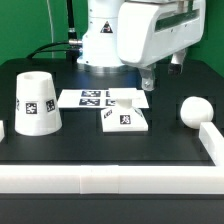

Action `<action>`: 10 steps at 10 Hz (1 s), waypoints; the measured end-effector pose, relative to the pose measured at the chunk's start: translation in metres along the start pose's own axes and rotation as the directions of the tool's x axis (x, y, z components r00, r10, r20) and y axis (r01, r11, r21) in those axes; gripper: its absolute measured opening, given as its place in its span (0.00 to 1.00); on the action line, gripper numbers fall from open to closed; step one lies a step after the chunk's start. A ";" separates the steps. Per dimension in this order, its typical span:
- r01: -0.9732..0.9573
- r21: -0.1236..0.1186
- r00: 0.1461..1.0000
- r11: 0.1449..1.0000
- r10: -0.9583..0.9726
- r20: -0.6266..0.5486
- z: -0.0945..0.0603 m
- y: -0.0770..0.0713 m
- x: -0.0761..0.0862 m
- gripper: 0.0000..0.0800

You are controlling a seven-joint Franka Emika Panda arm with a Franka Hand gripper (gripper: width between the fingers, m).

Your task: Assemble lamp

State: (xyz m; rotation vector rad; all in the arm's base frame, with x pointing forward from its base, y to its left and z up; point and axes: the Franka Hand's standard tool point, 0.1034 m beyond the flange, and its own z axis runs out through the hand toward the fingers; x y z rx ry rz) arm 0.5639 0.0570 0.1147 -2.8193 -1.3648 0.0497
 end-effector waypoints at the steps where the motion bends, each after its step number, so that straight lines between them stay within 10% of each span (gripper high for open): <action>1: 0.000 0.000 1.000 1.000 0.000 0.000 0.000 0.000 0.000 0.87; 4: 0.008 0.000 1.000 1.000 -0.008 0.000 0.000 -0.001 -0.003 0.87; 8: 0.035 0.016 0.999 0.999 -0.036 0.023 0.015 -0.033 -0.064 0.87; 10: 0.011 0.019 1.000 1.000 -0.011 0.026 0.018 -0.034 -0.067 0.87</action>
Offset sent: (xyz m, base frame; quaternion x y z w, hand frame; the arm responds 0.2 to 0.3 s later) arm 0.0000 0.0000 0.0000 0.0000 0.0000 0.0000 1.0000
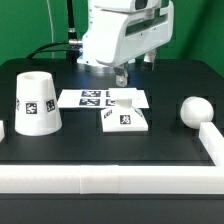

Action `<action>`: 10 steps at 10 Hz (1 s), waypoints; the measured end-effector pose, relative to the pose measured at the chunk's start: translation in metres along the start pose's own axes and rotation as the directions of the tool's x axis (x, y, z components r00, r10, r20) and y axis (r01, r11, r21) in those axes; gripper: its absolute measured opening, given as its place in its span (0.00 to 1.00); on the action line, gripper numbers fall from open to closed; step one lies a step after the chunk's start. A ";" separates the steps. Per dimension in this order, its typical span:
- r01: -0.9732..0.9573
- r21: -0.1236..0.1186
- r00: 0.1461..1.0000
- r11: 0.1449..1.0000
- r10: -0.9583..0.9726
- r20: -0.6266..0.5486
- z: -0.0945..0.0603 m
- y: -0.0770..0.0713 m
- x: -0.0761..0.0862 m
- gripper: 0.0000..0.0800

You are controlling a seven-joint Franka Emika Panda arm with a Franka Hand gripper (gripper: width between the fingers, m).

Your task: Assemble lamp

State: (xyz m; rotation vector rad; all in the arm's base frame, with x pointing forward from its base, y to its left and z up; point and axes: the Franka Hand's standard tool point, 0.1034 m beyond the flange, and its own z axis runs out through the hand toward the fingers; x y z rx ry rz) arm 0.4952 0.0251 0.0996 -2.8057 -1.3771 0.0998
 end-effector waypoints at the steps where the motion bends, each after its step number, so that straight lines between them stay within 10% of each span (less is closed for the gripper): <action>1: 0.001 0.001 1.000 1.000 -0.001 0.001 0.001 0.000 -0.001 0.87; 10: -0.606 0.038 0.795 0.794 0.606 0.007 0.015 -0.003 -0.025 0.87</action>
Offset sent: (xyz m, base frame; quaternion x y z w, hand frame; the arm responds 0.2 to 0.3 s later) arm 0.0000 0.0000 0.0000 0.0000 0.0000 0.1296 0.9916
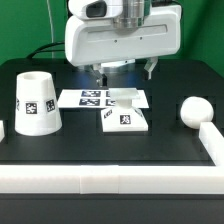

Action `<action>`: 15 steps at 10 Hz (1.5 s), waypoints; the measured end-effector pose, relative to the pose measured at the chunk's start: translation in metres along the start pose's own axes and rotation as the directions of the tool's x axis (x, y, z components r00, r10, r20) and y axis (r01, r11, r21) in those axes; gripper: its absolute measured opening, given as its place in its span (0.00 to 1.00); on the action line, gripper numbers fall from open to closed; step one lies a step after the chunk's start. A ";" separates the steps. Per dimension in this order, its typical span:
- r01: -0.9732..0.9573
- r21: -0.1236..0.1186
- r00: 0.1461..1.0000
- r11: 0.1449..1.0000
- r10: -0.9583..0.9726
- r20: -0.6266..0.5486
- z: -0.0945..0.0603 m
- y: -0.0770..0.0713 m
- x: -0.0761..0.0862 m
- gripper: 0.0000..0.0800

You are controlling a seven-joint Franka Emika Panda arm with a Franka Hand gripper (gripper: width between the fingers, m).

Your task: Assemble lamp

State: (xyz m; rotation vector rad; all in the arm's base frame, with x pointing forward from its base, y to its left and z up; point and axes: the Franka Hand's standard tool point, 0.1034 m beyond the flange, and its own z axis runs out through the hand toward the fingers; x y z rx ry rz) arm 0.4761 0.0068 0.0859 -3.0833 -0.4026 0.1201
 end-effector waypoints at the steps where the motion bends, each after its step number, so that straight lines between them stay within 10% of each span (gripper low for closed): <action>1: -0.090 0.009 0.996 0.996 0.090 -0.001 0.000 -0.001 0.000 0.87; 12: -0.226 0.021 0.974 0.974 0.226 0.017 0.043 0.000 -0.018 0.87; 15: -0.228 0.023 0.974 0.973 0.228 0.018 0.044 -0.001 -0.018 0.67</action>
Offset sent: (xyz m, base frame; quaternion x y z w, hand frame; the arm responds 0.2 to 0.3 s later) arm -0.0150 -0.0162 -0.0158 -0.0177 0.0106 0.1924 0.9811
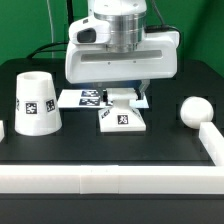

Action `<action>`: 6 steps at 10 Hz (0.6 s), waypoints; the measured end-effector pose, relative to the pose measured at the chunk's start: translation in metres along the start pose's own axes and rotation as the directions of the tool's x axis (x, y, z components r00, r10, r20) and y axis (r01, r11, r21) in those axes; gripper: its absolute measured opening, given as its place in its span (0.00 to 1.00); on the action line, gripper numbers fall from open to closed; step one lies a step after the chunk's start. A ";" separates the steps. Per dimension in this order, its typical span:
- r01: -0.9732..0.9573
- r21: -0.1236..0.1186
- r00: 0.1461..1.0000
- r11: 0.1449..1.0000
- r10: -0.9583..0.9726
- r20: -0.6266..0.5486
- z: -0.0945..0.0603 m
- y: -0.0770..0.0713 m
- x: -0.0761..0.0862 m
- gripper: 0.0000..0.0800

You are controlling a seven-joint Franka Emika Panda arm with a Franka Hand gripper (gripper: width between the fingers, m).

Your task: Assemble lamp

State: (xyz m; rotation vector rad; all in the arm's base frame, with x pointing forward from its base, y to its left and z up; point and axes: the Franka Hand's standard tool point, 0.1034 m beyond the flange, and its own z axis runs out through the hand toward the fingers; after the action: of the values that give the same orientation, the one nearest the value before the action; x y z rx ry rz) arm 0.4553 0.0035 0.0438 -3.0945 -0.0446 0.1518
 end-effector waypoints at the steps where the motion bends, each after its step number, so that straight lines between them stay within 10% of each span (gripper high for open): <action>1: -0.001 0.001 1.000 1.000 0.001 0.000 0.000 0.000 0.000 0.67; 6: -0.002 0.002 1.000 1.000 0.002 -0.001 0.000 -0.003 0.004 0.67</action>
Offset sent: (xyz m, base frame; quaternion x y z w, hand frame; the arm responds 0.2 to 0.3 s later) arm 0.0000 0.0000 0.0000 0.0000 0.0000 0.0000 1.0000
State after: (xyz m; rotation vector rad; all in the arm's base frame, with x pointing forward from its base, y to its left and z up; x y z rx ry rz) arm 0.4590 0.0063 0.0438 -3.0928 -0.0417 0.1503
